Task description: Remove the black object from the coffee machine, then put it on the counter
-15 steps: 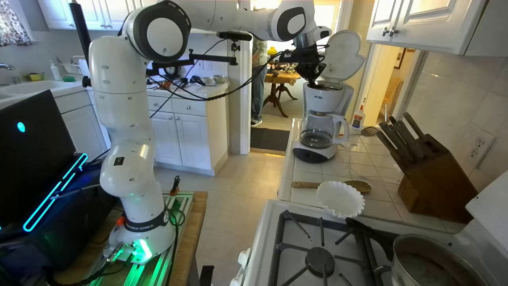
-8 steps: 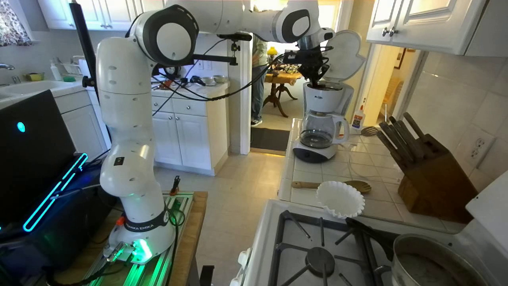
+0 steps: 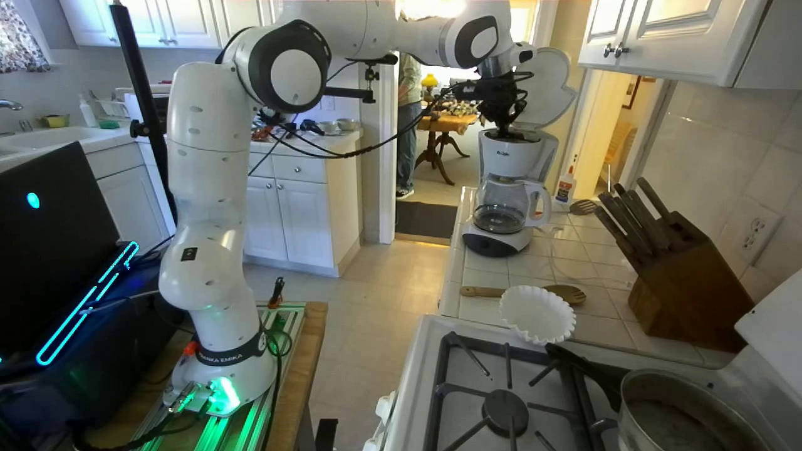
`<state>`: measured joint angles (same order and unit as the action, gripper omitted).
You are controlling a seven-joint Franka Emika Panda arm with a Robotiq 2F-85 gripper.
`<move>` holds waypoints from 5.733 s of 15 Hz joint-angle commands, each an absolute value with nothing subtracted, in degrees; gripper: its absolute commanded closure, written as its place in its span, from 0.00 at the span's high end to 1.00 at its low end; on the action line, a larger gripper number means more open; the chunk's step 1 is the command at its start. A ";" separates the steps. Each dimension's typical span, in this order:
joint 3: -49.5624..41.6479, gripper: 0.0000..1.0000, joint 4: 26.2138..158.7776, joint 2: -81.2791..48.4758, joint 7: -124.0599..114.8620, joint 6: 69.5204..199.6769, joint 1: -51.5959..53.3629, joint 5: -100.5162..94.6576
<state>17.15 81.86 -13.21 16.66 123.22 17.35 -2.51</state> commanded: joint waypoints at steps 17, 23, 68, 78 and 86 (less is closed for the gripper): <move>16.59 0.00 68.05 -21.30 17.65 115.29 19.30 -6.00; 17.23 0.00 69.56 -16.86 23.19 110.30 16.52 -3.16; 20.43 0.50 67.19 -17.85 35.92 96.19 16.85 -1.15; 20.38 0.00 66.85 -17.88 35.87 96.45 16.78 -1.12; 20.16 0.00 65.29 -17.32 35.73 96.54 16.85 -2.03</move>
